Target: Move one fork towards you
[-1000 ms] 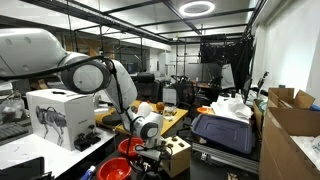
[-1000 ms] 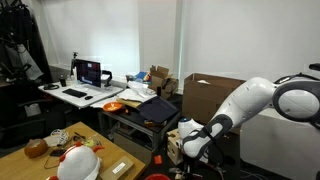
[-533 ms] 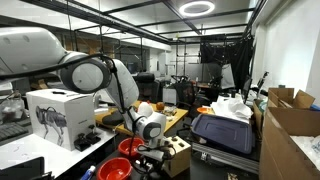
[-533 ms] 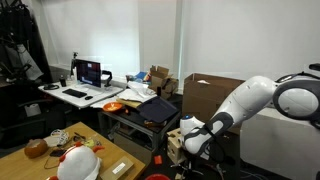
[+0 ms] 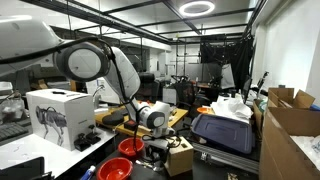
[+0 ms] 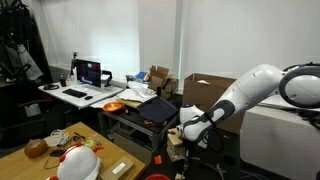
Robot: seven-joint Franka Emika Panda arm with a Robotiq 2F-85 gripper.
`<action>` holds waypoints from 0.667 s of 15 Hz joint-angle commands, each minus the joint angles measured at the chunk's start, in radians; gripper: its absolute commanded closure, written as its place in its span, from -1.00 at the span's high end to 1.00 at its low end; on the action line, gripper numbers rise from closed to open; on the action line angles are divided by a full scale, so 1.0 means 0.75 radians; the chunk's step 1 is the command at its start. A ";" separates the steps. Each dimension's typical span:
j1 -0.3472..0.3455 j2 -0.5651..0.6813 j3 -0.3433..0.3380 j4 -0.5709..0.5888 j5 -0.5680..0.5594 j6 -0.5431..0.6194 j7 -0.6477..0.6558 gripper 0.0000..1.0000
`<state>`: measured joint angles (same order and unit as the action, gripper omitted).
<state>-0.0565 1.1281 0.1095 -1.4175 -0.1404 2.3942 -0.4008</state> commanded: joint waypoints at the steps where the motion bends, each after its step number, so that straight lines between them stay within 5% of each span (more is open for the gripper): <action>1: 0.006 -0.155 0.008 -0.127 0.032 -0.029 0.044 -1.00; 10: 0.023 -0.302 0.070 -0.272 0.084 -0.039 0.039 -1.00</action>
<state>-0.0408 0.9710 0.1507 -1.5387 -0.1018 2.3778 -0.3823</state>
